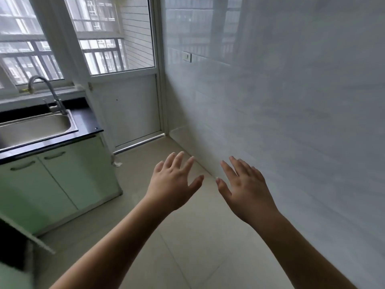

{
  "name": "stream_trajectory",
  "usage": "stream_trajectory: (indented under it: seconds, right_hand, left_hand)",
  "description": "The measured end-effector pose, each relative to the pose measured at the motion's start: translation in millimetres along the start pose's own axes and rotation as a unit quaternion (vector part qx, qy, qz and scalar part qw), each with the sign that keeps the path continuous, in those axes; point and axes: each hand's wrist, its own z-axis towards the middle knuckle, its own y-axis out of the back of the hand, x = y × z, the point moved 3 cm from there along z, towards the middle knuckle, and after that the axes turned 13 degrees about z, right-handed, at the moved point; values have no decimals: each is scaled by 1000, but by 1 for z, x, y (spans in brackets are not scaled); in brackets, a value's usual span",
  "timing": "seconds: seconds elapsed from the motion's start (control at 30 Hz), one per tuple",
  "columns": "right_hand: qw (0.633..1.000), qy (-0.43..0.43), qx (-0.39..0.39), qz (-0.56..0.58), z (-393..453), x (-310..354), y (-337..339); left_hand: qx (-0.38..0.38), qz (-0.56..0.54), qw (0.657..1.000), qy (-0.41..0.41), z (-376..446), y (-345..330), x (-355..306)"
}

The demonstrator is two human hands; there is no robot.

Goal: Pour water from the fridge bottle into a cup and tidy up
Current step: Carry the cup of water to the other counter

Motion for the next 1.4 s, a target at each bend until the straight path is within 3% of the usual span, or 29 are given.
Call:
stream_trajectory:
  seconds: [0.4,0.6,0.87,1.07,1.4]
  right_hand:
    - [980,183,59,46,76,84,-46]
    - [951,282,108,68,86,149,-84]
    - [886,410,198,84,51,263,-127]
    - [853,472,214,67,20,337,-160]
    - [812,532,234,49,-42,466,-218]
  left_hand:
    - [51,5,972,228,-42,-6,95]
    - [75,8,933,352,-102,-14,136]
    - [95,22,868,487,-209,-9,190]
    - [92,35,830,549,-286,-18,239]
    - [98,42,795,597,-396,-39,319]
